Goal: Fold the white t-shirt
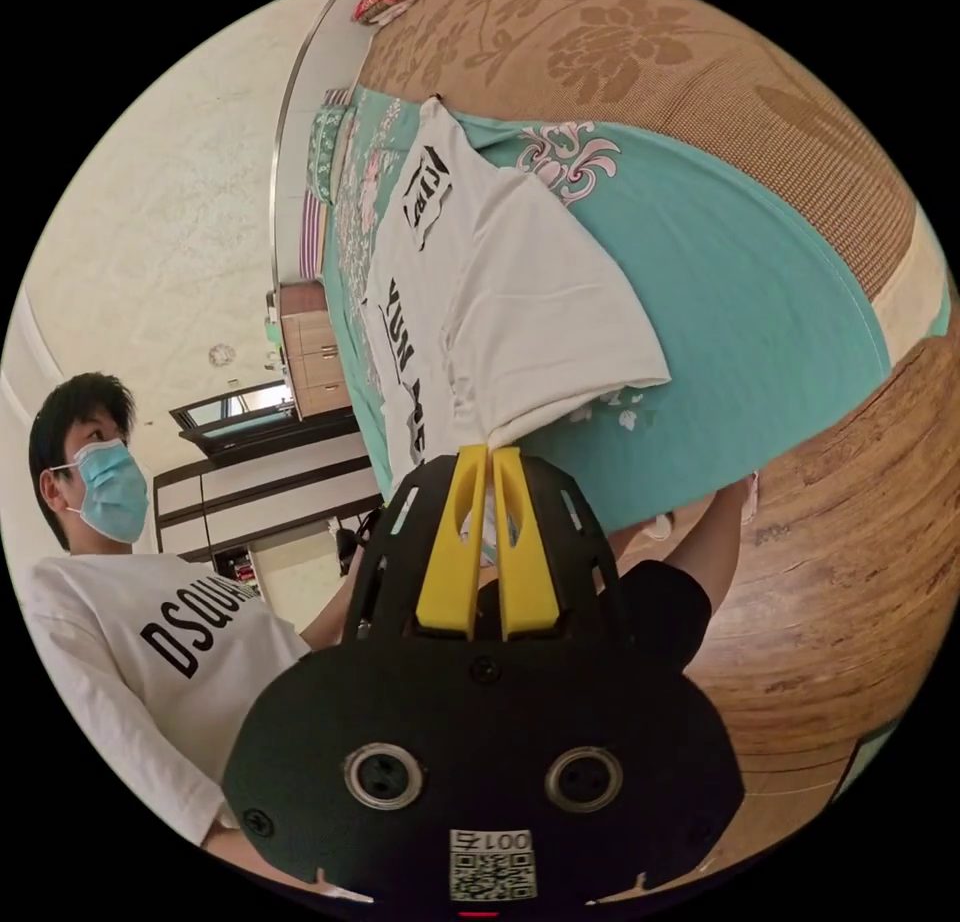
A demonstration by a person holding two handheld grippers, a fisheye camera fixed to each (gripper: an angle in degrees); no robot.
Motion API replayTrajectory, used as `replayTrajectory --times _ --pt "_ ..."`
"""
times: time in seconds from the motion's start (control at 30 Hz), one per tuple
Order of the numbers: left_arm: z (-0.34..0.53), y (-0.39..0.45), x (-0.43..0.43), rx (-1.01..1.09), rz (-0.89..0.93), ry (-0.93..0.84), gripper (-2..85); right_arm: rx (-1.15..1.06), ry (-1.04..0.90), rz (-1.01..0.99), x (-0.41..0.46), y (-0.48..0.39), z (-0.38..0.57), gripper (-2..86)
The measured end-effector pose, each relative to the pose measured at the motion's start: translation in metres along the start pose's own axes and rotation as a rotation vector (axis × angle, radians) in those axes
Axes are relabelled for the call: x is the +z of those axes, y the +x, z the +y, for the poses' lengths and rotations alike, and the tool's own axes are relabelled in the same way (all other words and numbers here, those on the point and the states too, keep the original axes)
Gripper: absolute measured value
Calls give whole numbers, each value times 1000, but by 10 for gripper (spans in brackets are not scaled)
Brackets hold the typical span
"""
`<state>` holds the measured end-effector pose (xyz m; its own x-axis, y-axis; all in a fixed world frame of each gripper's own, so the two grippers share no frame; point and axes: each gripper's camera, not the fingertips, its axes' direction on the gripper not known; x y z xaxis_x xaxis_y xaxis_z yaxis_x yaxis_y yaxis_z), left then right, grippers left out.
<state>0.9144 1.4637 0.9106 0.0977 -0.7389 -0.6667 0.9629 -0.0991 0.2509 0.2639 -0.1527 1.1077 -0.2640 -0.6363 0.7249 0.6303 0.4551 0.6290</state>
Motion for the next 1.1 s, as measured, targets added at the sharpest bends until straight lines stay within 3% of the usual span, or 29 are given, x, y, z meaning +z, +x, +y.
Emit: replayTrajectory --times 0.2,0.27,0.47,0.6,0.73,0.93,1.1 --pt "2 36 -24 -13 27 -63 -9 -5 -129 -108 -24 -15 -5 6" --pt "-23 64 -27 39 65 -57 -9 -122 -117 -175 -32 -47 -41 8" --pt "-222 164 38 313 69 -86 -9 -463 5 -102 -10 -113 -228 21" --pt "-298 179 98 333 -140 -90 -9 -473 -6 47 19 -112 -284 53" --pt "-263 173 99 336 -206 -56 -7 -477 -71 171 36 -116 -261 81" --pt "-177 146 93 231 -481 -93 25 -377 -94 623 50 -113 -188 124" --pt "-158 120 118 103 -310 -115 48 -257 -10 467 56 -103 -191 133"
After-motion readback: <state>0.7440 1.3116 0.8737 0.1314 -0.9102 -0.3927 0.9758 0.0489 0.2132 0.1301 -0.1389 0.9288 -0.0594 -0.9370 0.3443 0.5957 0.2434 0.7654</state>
